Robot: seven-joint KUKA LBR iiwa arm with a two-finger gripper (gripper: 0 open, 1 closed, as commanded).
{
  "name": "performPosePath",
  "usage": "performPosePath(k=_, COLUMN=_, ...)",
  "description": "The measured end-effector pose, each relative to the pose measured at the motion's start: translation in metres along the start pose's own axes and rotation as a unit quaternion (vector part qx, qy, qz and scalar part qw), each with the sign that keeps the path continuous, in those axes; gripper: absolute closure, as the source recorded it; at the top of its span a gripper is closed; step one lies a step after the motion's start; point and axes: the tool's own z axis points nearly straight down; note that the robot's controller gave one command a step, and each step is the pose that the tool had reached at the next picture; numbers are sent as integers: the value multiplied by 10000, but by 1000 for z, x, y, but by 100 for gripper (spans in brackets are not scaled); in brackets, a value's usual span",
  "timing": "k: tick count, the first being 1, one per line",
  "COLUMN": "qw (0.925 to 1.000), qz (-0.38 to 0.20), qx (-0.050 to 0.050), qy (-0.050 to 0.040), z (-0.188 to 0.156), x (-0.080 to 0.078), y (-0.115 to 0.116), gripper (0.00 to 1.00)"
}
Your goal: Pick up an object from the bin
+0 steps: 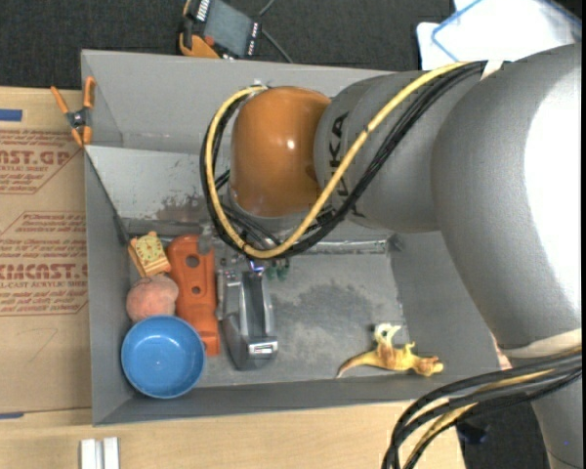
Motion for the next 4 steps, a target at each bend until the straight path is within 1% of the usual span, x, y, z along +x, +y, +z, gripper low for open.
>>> performPosePath(k=1, qw=9998, qz=-201, qx=0, qy=29, z=50, x=28, y=-15, gripper=0)
performPosePath(k=2, qw=9984, qz=-563, qx=-9, qy=-84, z=67, x=46, y=14, gripper=0)
performPosePath(k=3, qw=9803, qz=-1974, qx=-4, qy=-72, z=64, x=62, y=6, gripper=100)
performPosePath(k=4, qw=9803, qz=-1973, qx=-5, qy=-73, z=64, x=62, y=6, gripper=100)
